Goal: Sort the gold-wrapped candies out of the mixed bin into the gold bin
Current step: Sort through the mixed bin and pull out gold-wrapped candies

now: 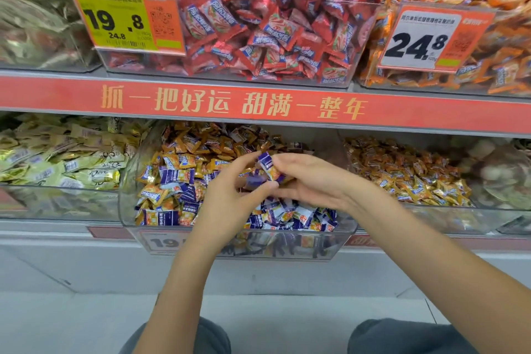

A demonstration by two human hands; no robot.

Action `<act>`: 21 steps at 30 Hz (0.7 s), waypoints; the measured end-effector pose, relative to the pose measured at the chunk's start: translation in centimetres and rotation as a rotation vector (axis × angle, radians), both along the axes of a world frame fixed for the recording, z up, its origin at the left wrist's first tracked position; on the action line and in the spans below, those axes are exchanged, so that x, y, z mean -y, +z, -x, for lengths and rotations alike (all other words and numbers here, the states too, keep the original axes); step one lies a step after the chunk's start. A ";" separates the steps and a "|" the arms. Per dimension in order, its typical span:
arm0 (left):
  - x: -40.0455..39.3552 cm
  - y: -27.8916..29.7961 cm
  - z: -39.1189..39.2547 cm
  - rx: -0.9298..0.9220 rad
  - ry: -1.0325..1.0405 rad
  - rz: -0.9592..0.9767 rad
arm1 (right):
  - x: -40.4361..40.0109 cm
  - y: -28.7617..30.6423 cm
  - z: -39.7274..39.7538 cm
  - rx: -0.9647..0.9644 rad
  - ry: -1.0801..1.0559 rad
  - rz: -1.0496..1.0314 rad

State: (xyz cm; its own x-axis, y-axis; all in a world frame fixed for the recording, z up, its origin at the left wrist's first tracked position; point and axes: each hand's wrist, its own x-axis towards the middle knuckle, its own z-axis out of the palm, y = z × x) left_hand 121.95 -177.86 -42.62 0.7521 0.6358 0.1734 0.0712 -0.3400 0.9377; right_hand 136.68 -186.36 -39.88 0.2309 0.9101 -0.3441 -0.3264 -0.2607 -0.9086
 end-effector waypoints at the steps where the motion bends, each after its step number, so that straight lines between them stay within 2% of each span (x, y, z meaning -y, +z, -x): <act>1: 0.1 0.0 -0.2 0.028 0.010 0.023 | 0.1 0.0 0.2 -0.083 -0.021 0.004; 3: 0.0 0.1 -0.5 0.069 0.092 0.122 | 0.2 0.0 0.5 -0.174 -0.093 0.021; 7: -1.3 0.3 -0.1 0.130 0.247 0.456 | 0.7 0.2 0.0 -0.153 -0.187 0.026; 9: -1.7 0.3 0.3 0.132 0.239 0.534 | 1.1 0.5 -0.4 -0.164 -0.199 0.027; 11: -1.9 0.2 0.5 0.118 0.218 0.517 | 1.4 0.4 -0.6 -0.086 -0.177 0.033; 13: -2.1 0.0 0.8 0.072 0.234 0.385 | 1.7 0.2 -0.7 0.099 -0.175 0.043; 17: -1.9 -0.3 0.7 -0.060 0.297 -0.019 | 2.5 0.3 -1.0 0.478 -0.237 0.051; 19: -1.3 -0.6 0.4 -0.154 0.364 -0.263 | 3.0 0.5 -1.0 0.536 -0.257 0.066; 21: -1.3 -1.0 -0.1 -0.234 0.429 -0.594 | 3.2 1.0 -0.6 0.531 -0.287 0.057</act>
